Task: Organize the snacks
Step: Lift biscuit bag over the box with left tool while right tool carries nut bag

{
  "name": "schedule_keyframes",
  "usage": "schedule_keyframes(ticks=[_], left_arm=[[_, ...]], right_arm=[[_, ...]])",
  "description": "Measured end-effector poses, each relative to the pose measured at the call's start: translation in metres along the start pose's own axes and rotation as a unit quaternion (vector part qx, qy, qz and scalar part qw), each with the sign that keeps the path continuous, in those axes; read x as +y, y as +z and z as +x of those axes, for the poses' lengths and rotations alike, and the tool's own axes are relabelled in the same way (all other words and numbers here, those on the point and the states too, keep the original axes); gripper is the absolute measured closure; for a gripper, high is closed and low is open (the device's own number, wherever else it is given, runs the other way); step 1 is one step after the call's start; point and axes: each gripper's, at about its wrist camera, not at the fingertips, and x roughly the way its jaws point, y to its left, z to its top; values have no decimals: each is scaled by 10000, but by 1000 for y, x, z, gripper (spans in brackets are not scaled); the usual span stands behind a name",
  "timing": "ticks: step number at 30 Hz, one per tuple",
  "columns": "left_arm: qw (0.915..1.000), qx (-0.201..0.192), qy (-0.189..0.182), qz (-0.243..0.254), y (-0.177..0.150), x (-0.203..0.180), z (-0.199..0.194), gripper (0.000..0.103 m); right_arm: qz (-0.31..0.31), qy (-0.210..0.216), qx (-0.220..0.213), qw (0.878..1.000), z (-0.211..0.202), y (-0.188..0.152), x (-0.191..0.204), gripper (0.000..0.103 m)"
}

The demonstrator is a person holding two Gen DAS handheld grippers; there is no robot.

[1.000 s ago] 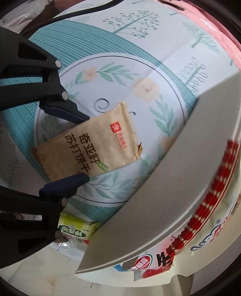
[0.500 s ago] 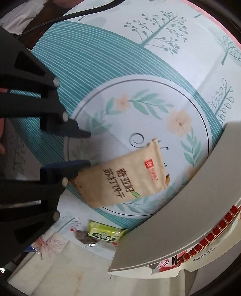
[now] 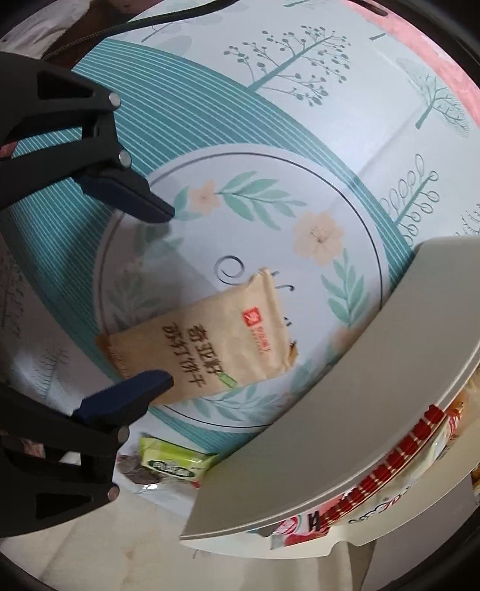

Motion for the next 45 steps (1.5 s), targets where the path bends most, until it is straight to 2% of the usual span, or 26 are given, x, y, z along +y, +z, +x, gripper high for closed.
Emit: schedule_keyframes(ticks=[4, 6, 14, 19, 21, 22, 23, 24, 27, 30, 35, 40, 45], left_arm=[[9999, -42, 97, -25, 4, -10, 8, 20], [9996, -70, 261, 26, 6, -17, 12, 20], [9963, -319, 764, 218, 5, -45, 26, 8], [9933, -382, 1032, 344, 1, -56, 32, 7], [9918, -339, 1180, 361, -4, -68, 37, 15], [9909, -360, 1228, 413, -6, -73, 38, 23], [9905, -441, 1214, 463, -9, -75, 34, 37], [9902, -504, 1210, 489, -15, -82, 35, 44], [9903, -455, 1171, 598, -25, -72, 25, 48], [9927, -274, 1055, 522, -42, -65, 28, 48], [9941, 2, 972, 474, -59, -32, 18, 49], [9935, -64, 982, 566, -70, -2, -14, 49], [9922, -256, 1092, 536, -61, 26, -53, 49]], right_arm=[[-19, 7, 146, 9999, 7, -4, -5, 59], [-11, 20, 202, 9998, 10, -6, -8, 59], [18, 7, 288, 9996, 16, -12, -21, 59], [89, 20, 290, 9995, 17, -14, -31, 59], [120, 15, 287, 9995, 17, -14, -33, 59], [149, 10, 285, 9995, 17, -14, -35, 59], [162, 11, 281, 9995, 17, -14, -37, 59], [170, 12, 273, 9995, 17, -14, -38, 59], [188, 33, 240, 9995, 16, -13, -39, 59], [172, 76, 204, 9996, 14, -12, -35, 59], [133, 138, 132, 9997, 8, -6, -29, 59], [89, 149, 40, 9998, 3, 2, -17, 59], [100, 103, -83, 9999, 0, 13, -3, 59]])
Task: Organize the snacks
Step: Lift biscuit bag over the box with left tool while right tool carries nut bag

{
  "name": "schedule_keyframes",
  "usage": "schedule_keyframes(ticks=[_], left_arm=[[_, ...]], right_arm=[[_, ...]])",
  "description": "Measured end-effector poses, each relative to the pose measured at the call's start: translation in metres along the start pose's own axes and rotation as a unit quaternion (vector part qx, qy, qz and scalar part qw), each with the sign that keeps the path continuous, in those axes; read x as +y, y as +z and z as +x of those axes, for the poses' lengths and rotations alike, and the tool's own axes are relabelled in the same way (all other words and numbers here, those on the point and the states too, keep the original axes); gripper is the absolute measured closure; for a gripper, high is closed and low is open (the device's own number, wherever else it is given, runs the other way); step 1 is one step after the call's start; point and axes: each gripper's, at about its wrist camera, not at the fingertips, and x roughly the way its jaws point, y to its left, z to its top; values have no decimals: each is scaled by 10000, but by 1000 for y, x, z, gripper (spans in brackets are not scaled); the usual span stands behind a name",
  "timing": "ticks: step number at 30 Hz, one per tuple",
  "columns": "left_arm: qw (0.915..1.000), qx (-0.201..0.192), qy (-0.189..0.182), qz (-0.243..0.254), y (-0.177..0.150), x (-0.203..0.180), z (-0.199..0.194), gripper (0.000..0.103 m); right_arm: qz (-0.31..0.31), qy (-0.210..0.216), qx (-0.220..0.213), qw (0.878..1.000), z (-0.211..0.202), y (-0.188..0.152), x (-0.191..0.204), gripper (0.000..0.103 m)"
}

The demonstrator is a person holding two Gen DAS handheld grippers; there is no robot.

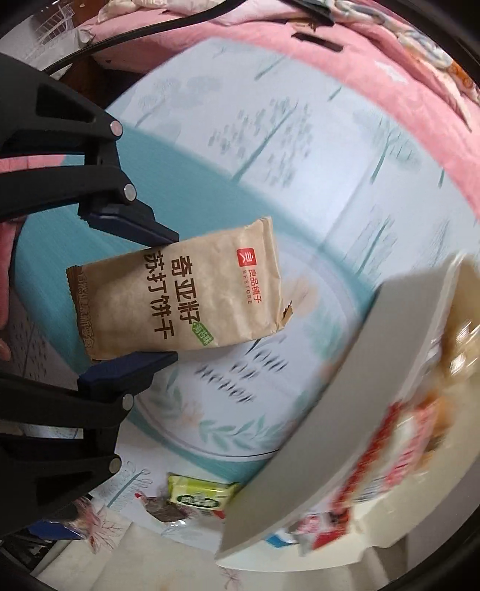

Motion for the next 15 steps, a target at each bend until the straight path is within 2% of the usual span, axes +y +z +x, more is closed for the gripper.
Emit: schedule_keyframes(ticks=[7, 9, 15], left_arm=[[9991, -255, -165, 282, 30, 36, -53, 49], [9982, -400, -194, 412, 58, 35, -68, 49], [9908, -854, -451, 953, 117, 27, -121, 49]], right_arm=[[200, -120, -266, 9994, -5, 31, 24, 59], [284, -191, -415, 9986, -7, 45, 32, 59], [570, -328, -788, 9947, -15, 89, 49, 59]])
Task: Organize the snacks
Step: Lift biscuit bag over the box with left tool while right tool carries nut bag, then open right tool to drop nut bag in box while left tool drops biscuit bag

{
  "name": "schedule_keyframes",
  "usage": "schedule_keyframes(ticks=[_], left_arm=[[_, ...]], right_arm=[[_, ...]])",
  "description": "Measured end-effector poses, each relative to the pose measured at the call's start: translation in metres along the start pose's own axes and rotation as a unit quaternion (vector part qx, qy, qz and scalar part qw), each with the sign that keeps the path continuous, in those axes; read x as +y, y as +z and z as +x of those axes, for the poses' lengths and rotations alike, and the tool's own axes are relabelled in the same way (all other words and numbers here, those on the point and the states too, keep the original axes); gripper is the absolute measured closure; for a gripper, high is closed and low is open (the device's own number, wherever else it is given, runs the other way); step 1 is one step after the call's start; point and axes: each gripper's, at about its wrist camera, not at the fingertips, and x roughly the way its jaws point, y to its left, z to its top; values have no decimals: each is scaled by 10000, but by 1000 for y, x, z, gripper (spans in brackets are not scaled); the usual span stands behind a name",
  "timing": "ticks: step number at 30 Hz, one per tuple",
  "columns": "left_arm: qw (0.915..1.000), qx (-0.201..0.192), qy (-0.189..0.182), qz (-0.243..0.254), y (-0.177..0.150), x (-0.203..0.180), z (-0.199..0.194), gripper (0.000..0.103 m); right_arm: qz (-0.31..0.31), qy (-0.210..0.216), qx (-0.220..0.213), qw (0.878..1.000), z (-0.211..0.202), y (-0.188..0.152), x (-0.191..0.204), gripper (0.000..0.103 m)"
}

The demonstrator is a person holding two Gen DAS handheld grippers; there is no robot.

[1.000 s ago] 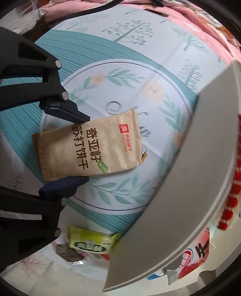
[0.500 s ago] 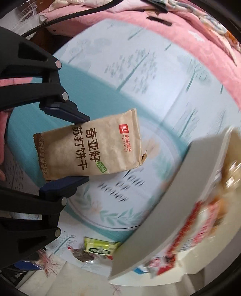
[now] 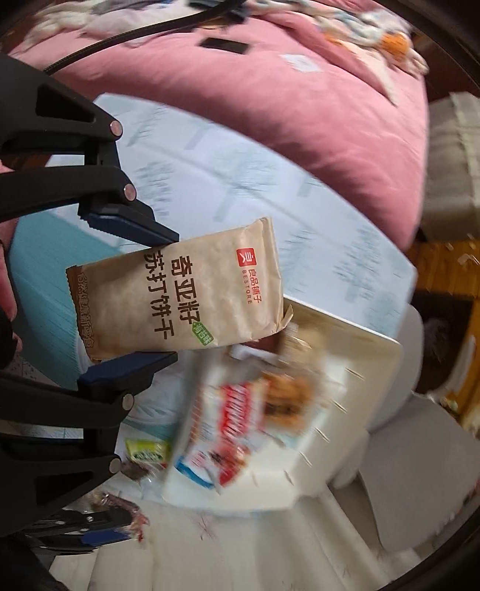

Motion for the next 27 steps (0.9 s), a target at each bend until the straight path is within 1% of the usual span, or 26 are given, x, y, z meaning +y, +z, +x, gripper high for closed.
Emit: schedule_keyframes(ticks=[3, 6, 8, 10, 13, 15, 16, 18, 19, 20, 21, 22, 23, 25, 27], left_arm=[[9989, -236, -155, 365, 35, -4, -19, 49], [9963, -443, -254, 692, 64, -13, -26, 49], [9945, -532, -336, 842, 76, -18, -26, 49], [9915, -686, -457, 1008, 91, -24, -30, 49], [9868, -849, -495, 1291, 109, -36, -30, 49], [9822, -939, -673, 1478, 119, -43, -29, 48], [9784, -981, -787, 1639, 124, -49, -29, 48], [9743, -925, -843, 1873, 128, -56, -25, 41], [9728, -883, -846, 1967, 129, -59, -24, 32], [9708, -893, -899, 2037, 129, -61, -23, 26], [9690, -936, -952, 2078, 127, -61, -24, 26], [9654, -1013, -1017, 2179, 125, -61, -25, 25], [9629, -1050, -1020, 2266, 122, -62, -25, 22], [9567, -1102, -902, 2538, 113, -65, -24, 18], [9513, -1136, -868, 2731, 105, -66, -24, 18]], right_arm=[[96, -113, -226, 9996, -2, 25, 13, 59], [237, -191, -466, 9985, 0, 51, 23, 59], [310, -258, -588, 9975, 1, 65, 27, 59], [385, -354, -688, 9963, 4, 80, 32, 59], [438, -444, -795, 9949, 8, 98, 38, 59], [488, -500, -909, 9934, 9, 111, 43, 59], [528, -526, -970, 9925, 9, 117, 44, 59], [610, -531, -1067, 9910, 10, 125, 45, 58], [661, -516, -1107, 9903, 10, 128, 46, 57], [715, -524, -1118, 9898, 12, 132, 46, 50], [754, -584, -1096, 9894, 14, 134, 46, 40], [780, -652, -1080, 9889, 15, 136, 46, 38], [810, -699, -1092, 9882, 16, 136, 47, 36], [902, -683, -1102, 9875, 13, 132, 46, 36], [1012, -640, -1061, 9871, 13, 128, 44, 36]])
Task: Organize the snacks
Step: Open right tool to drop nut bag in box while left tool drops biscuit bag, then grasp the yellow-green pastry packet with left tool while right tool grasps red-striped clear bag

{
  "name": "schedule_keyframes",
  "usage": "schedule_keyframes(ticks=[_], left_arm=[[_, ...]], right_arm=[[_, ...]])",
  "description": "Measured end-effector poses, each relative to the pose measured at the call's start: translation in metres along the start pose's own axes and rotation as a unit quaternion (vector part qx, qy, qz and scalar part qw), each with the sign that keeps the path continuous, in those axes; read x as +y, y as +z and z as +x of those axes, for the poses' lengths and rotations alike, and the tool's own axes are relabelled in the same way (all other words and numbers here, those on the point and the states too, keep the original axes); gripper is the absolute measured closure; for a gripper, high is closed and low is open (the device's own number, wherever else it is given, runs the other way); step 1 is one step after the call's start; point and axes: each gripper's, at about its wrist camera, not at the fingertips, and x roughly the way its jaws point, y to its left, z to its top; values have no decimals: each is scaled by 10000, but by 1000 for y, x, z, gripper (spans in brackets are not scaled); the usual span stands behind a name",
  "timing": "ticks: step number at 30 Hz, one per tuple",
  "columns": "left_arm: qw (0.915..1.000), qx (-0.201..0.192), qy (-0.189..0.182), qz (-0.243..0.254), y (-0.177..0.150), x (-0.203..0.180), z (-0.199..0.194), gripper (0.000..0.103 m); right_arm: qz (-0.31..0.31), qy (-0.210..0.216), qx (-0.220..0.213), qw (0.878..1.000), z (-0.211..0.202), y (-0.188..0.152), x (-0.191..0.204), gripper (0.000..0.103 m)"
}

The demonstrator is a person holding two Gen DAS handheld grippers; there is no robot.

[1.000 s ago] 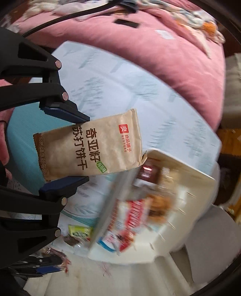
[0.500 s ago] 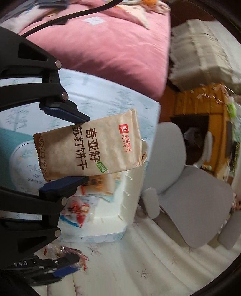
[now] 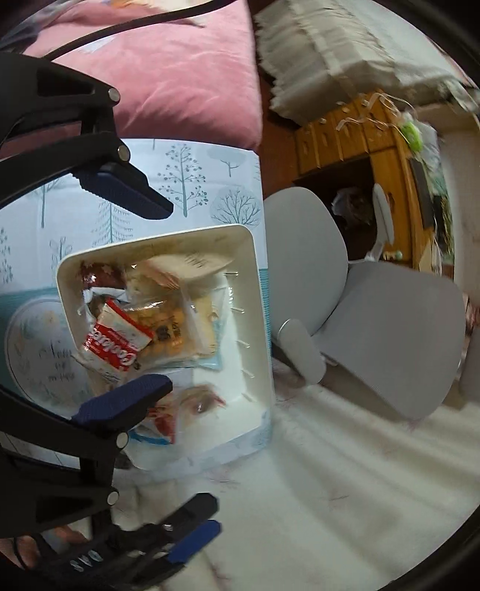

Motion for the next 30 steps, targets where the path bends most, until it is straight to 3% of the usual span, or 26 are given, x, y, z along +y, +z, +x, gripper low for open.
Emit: schedule_keyframes(ticks=[5, 15, 24, 30], left_arm=[[9988, -124, -261, 389, -23, -15, -5, 17], [9924, 57, -1146, 446, -79, -43, -2, 16], [9919, 275, -1181, 369, -126, -77, 11, 16], [9919, 598, -1122, 66, -149, -105, 33, 16]], right_arm=[[193, -131, 177, 9996, -8, -13, -11, 35], [477, -304, 480, 9972, -35, -58, -56, 29], [653, -382, 778, 9941, -55, -118, -102, 29], [635, -361, 895, 9933, -63, -150, -130, 29]])
